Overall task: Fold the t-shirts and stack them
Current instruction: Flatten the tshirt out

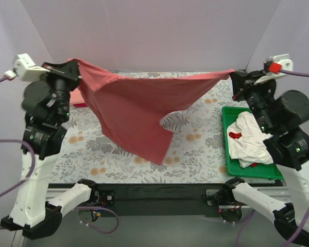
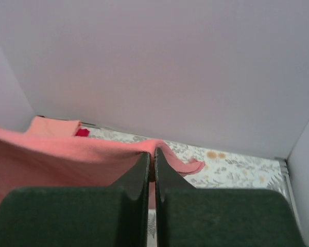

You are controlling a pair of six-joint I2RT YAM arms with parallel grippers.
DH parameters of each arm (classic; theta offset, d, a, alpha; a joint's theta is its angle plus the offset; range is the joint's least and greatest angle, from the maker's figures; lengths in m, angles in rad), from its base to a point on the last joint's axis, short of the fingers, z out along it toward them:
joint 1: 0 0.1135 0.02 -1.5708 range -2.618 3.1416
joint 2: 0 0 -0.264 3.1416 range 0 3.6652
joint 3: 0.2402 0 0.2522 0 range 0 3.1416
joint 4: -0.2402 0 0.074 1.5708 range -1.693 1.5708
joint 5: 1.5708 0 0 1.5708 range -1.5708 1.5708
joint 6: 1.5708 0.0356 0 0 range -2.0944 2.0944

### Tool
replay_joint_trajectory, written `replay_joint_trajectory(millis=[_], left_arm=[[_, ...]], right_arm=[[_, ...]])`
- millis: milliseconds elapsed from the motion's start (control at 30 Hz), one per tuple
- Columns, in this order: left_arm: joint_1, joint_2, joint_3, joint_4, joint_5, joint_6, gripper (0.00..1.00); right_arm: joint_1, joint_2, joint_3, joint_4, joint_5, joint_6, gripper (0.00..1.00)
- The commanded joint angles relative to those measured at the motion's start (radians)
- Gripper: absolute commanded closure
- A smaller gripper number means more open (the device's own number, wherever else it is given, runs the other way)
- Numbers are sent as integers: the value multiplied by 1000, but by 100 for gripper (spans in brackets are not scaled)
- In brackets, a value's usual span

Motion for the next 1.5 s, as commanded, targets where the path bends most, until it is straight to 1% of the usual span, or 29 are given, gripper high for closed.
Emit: replay_joint_trajectory(millis=[0,67,100,133,167,200,300,433,600,700,767,800,900,933,967,1000,1033,1100,1133,1167,1200,1233,1267,1300,1333,1367,1400,1433,1467], left_arm=[[4,-98,130,56,86,87,100],[4,-123,177,56,149,105,100],[4,-137,197,56,172,110,100],[4,-158,236,56,195,115,100],[4,-169,253,57,216,118,100],[6,-177,272,57,259,122,100],[6,-208,326,57,325,127,100],[21,-228,379,76,361,127,100],[49,-202,381,91,373,131,100],[50,-163,340,125,370,135,100],[50,-139,304,158,320,151,100],[52,-105,263,172,289,154,100],[50,-53,180,238,180,185,100],[50,-9,119,255,146,187,100],[50,18,78,290,102,199,100],[52,47,45,309,45,210,100],[50,124,-20,322,7,217,100],[50,224,-64,342,-7,228,100],[50,278,-78,343,3,230,100],[52,402,-99,343,19,225,100],[53,462,-107,344,34,214,99],[53,522,-111,347,66,214,87],[53,658,-99,346,74,211,79],[52,717,-84,338,85,216,68],[53,783,-63,327,71,213,57],[52,833,-29,304,66,202,36],[53,920,46,236,69,197,26],[52,947,80,206,66,194,17],[52,964,101,180,77,193,16]], right_arm=[[-1,-54,117,-4,-172,-55,99],[-1,-69,158,-18,-222,-55,99],[-1,-83,177,-24,-273,-55,99],[-1,-89,210,-31,-280,-54,99],[-1,-98,226,-35,-329,-52,99],[-2,-103,243,-38,-354,-42,99],[-1,-129,286,-42,-427,-37,99],[-2,-132,333,-65,-453,-6,99],[-2,-120,330,-67,-438,2,99],[-2,-94,317,-64,-400,-24,99],[-2,-74,301,-62,-328,-26,99],[-2,-50,278,-59,-231,-53,99],[-1,24,226,-41,-46,-84,99],[-1,44,174,-32,82,-92,99],[-1,65,134,6,140,-100,99],[-2,110,99,33,242,-118,99],[-5,133,23,62,279,-127,99],[-33,214,-36,122,313,-124,99],[-89,245,-65,130,262,-109,99],[-128,275,-112,137,214,-88,99],[-166,309,-140,162,161,-42,99],[-235,382,-165,182,48,-37,99],[-263,424,-203,206,-8,-8,99],[-286,520,-206,223,-57,3,98],[-318,576,-197,222,-140,8,95],[-328,630,-179,220,-172,6,78],[-337,726,-135,214,-194,-3,66],[-344,768,-98,168,-194,-3,54],[-346,803,-67,144,-194,-8,33]])
